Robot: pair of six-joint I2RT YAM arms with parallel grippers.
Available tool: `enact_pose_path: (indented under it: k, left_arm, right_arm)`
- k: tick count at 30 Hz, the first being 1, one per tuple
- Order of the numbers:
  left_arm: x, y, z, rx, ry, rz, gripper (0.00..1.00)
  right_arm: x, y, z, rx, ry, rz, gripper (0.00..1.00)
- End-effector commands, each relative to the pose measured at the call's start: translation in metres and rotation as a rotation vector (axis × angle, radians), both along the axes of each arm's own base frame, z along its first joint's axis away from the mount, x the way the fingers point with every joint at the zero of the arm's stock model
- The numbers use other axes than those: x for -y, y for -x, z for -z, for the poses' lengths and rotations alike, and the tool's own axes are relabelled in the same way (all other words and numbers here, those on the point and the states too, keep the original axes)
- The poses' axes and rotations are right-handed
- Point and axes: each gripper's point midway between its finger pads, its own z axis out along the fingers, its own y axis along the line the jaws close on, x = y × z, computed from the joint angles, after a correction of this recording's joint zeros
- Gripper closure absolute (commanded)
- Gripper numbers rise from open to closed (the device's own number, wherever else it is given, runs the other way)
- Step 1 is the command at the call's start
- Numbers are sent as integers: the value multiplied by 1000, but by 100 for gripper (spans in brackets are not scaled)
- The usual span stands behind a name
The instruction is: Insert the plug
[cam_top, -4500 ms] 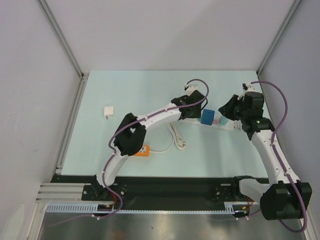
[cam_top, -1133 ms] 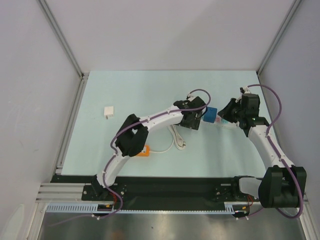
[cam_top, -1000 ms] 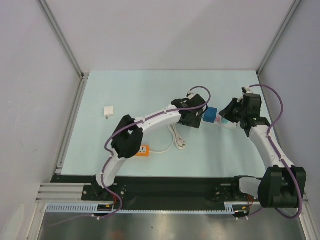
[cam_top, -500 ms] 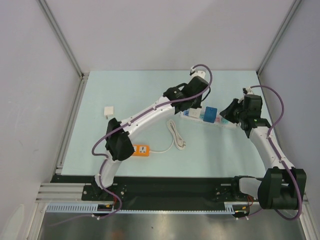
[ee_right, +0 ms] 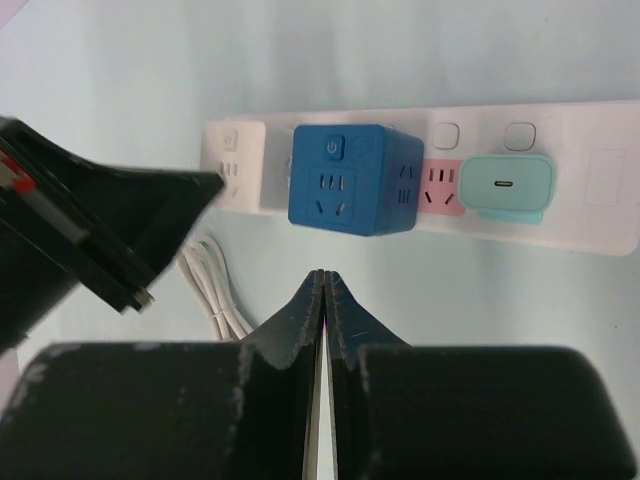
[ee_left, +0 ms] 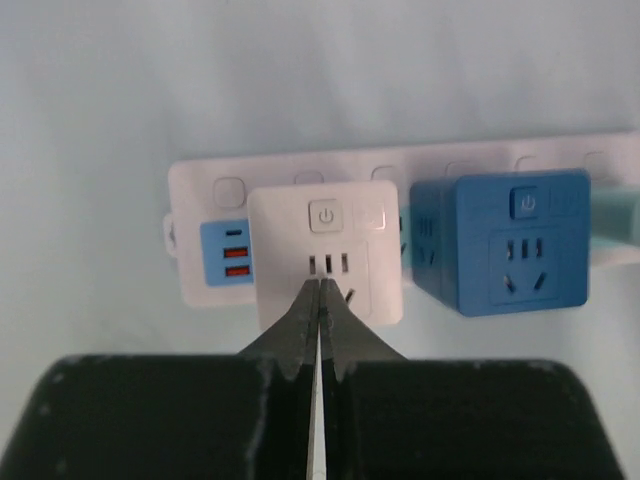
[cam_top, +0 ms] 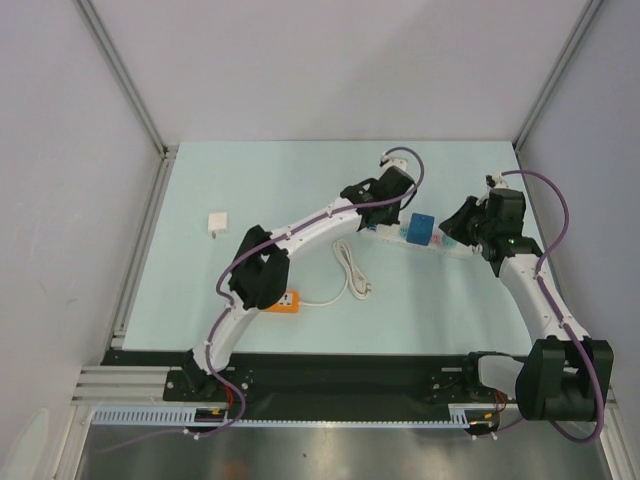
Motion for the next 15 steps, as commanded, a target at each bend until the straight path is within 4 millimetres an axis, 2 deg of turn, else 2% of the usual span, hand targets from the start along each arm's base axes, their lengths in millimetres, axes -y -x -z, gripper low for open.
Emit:
enact_pose_path:
  k: [1,2,4,8,12,15]
  left_arm:
    - [-4,21,34,-77,-24,2,100]
    - [-9,24,40,-80,-44,-7,100]
    - [-11,27,41,-75,-55,-12,100]
    - [-8,23,24,-43,-39,-5,100]
    - [1,18,-12,4,13,13,100]
    - [0,18,-39,33,35,25,100]
  right_arm:
    - [0,-7,-15,63,-2,-11,94]
    - [0,-8,-15,63,-3,-9,94]
    - [0,-8,-13,56,-5,-9,94]
    - [0,-9,-13,56,-10,-9,94]
    - [1,-9,-11,50,-4,-5,94]
    - [1,-8,-6,40,-1,-3,94]
